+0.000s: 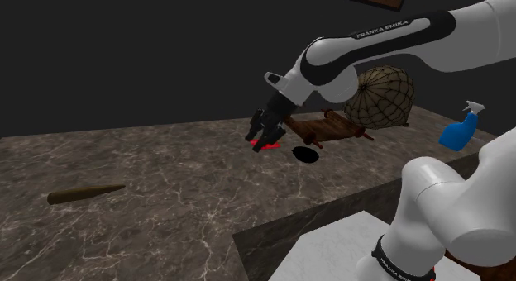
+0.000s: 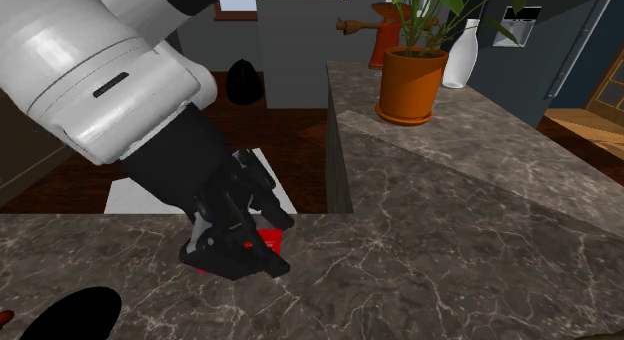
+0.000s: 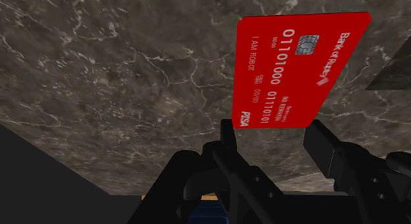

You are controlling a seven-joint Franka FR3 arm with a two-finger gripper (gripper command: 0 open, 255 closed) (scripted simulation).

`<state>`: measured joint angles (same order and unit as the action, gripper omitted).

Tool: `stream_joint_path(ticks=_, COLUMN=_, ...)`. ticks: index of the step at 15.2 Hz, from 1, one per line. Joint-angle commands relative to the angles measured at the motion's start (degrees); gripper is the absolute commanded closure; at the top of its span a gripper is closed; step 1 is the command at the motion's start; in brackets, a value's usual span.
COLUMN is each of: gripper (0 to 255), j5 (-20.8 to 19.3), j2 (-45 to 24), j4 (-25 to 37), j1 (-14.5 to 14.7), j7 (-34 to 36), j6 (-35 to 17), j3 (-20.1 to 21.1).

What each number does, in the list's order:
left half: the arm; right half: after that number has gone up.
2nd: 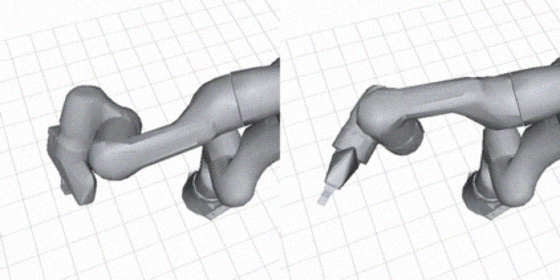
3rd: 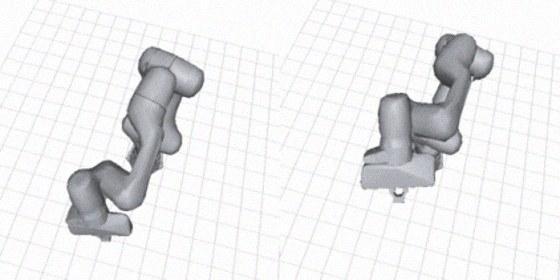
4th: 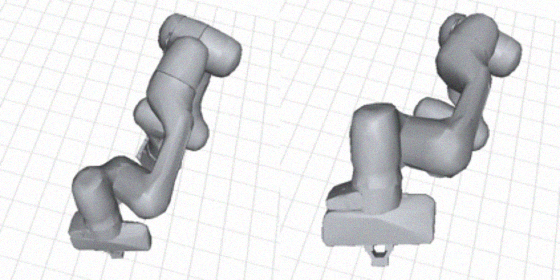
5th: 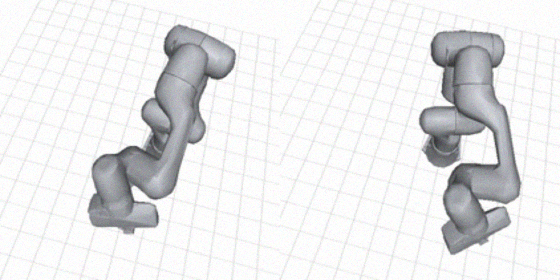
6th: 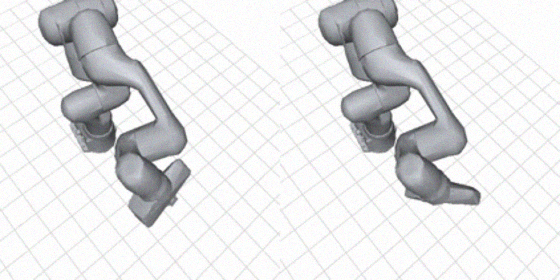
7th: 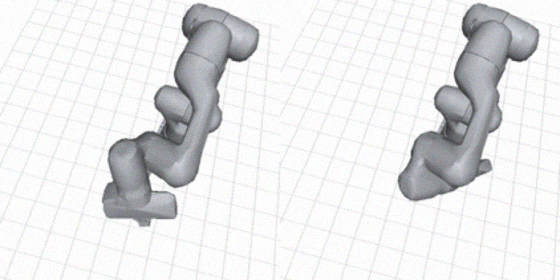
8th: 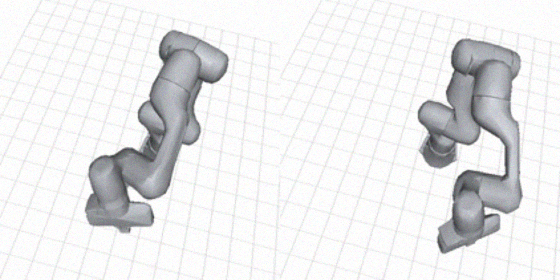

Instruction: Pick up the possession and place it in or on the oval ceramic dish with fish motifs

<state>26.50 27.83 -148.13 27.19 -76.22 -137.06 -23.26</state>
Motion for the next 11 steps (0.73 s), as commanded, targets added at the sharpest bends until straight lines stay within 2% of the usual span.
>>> stream_joint_path(ticks=1, gripper=255, j5=-1.7, j2=1.8, j4=-0.8, j1=-1.9, j7=-1.8, j6=2.0, j3=-1.8)
stream_joint_path(ticks=11, gripper=255, j5=-10.2, j2=7.2, j4=0.1, j1=-11.4, j7=-11.3, j6=13.5, j3=-11.9)
